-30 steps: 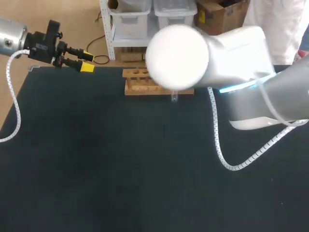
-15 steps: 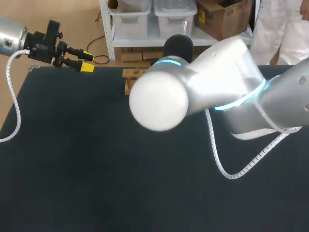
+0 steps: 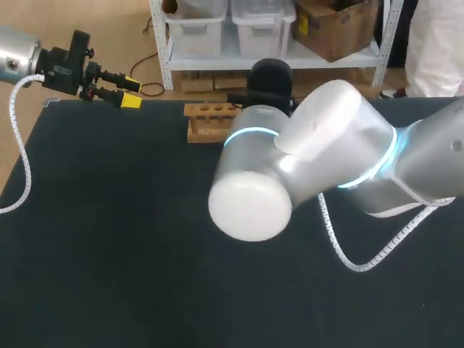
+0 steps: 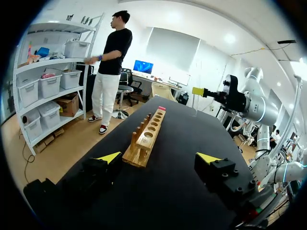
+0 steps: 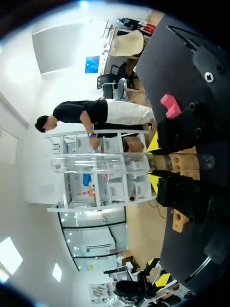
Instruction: Grasp the test tube, adjust it, and insert it.
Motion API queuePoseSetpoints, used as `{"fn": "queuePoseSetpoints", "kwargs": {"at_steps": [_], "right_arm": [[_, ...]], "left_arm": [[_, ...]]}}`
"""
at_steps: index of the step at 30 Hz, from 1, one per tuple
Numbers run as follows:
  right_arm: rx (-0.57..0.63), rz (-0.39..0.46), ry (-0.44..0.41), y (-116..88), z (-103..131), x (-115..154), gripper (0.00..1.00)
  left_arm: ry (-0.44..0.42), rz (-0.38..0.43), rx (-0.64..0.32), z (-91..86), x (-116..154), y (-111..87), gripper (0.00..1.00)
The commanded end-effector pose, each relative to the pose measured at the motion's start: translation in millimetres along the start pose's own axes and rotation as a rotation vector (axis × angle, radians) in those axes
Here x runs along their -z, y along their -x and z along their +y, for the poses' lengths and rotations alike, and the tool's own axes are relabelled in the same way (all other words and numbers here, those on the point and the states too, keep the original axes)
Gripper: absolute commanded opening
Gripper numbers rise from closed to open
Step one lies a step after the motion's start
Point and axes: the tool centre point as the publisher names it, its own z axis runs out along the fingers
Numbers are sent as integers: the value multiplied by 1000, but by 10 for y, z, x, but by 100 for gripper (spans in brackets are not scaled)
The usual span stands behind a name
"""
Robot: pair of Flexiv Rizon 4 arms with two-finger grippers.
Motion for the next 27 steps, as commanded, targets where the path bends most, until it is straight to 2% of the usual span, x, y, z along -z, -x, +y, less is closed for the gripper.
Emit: {"fn": "queuePoseSetpoints", "kwargs": {"at_steps": [1,9,17,27], "right_arm": [[0,-48,30,-26,24,-144,0],[8,-80,60,-3,55,-378,0],[-25,-158,52,-21,96,-577,0],[-45,-187,73,-47,199,-688,0]], "left_arm": [[-2,0,-1,10,0,-5,100],[-2,0,-1,10,0,-5,100],[-2,0,-1,10,0,-5,100],[-2,0,-1,10,0,-5,100]]}}
